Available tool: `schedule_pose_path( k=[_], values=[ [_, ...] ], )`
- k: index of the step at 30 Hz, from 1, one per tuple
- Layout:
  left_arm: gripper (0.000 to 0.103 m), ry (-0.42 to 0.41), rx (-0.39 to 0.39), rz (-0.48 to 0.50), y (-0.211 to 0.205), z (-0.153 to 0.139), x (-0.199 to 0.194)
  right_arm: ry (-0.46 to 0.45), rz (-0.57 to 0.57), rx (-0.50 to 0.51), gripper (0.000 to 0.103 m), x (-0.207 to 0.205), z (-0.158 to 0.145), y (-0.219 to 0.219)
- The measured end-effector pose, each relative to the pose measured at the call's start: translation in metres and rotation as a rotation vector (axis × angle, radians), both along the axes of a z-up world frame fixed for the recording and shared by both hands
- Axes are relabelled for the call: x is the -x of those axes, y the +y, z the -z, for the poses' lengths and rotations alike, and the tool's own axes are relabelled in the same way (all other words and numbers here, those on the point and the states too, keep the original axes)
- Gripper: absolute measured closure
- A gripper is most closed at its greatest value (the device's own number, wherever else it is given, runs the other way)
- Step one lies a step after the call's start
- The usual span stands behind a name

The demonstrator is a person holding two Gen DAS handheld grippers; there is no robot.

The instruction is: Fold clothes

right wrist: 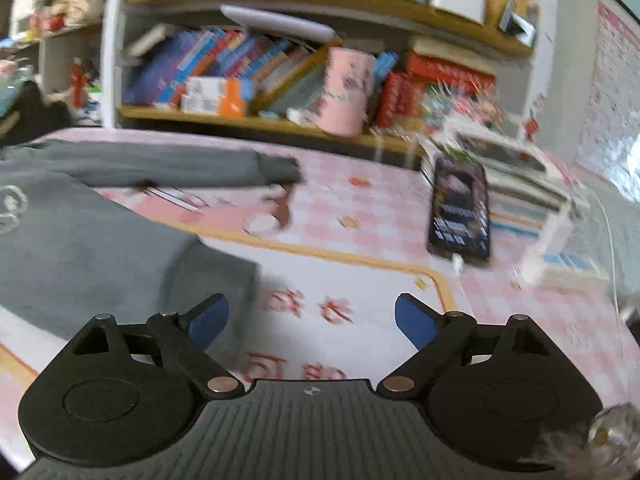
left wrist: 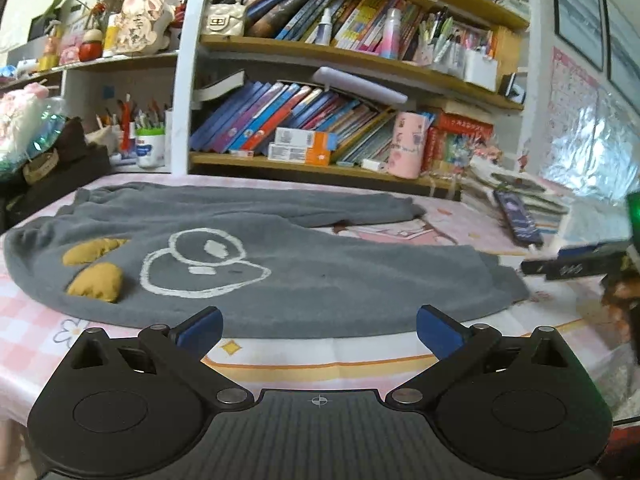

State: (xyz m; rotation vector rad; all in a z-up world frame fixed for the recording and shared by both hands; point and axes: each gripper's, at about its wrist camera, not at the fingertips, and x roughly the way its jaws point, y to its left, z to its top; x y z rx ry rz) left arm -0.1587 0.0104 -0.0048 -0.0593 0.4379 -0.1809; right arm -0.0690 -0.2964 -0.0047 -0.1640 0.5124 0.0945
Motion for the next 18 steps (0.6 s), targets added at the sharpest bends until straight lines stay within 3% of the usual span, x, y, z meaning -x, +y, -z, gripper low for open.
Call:
schedule_pose_path(
  k=[5,9,18],
  values=[
    [0.000,0.010,-0.033,-0.016,-0.001,0.003,-0.002,-0.004,-0.085,0.030,0.012,-0.002,0.000,0.034],
    [0.000,0.006,-0.023,-0.020,0.002,0.003,-0.002,0.041,-0.091,0.085,0.012,-0.012,0.015,0.048],
    [0.000,-0.008,0.000,0.006,0.004,0.003,0.000,0.035,0.033,0.109,0.009,-0.029,0.026,0.025]
  ],
)
